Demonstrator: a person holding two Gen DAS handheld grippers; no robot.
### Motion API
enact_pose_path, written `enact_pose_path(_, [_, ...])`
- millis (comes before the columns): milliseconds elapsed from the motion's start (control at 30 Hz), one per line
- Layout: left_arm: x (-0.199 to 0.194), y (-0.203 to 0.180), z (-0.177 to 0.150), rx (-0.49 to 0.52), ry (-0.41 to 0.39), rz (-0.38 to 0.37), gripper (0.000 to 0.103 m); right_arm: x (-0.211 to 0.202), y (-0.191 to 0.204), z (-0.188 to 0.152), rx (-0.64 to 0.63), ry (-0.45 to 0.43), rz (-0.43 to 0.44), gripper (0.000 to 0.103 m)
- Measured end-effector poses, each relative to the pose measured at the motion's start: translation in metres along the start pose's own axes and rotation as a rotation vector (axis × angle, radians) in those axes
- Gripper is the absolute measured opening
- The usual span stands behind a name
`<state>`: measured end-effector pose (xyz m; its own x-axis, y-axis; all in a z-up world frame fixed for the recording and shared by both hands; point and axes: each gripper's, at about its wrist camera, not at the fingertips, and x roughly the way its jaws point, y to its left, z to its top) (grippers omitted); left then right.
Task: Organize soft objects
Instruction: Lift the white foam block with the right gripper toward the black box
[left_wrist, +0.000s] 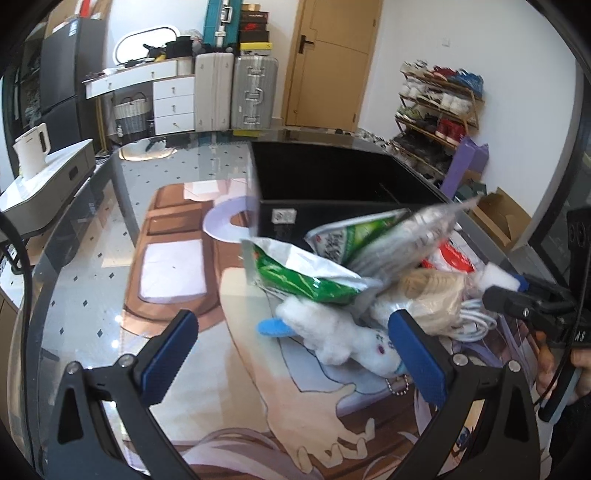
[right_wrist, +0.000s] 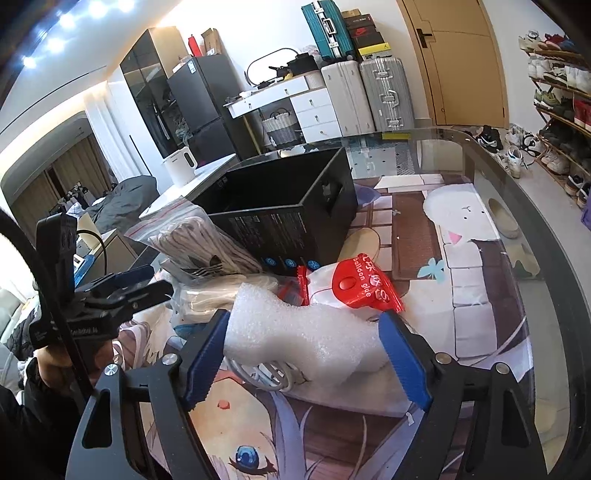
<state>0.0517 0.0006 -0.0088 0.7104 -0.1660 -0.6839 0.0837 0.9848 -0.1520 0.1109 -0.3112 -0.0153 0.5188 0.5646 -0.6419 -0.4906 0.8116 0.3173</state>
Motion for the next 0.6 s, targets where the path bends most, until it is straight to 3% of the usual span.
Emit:
enact_pose_path(100, [0.002,-0.008,-0.001,0.025,0.014,-0.003,0.103,0.006,-0.005,-0.001,0.02,0.031,-0.022,0.088])
enact_pose_path(167, [0.003,-0.011,-0.001,0.035,0.024,-0.005,0.103,0.005,-0.01,-0.003,0.058,0.031,0.008,0.088])
enact_pose_path(600, [0.006,-0.012,0.0,0.025,0.037,-0.015,0.103,-0.008,-0.013,-0.007,0.061,0.023,-0.022,0.087])
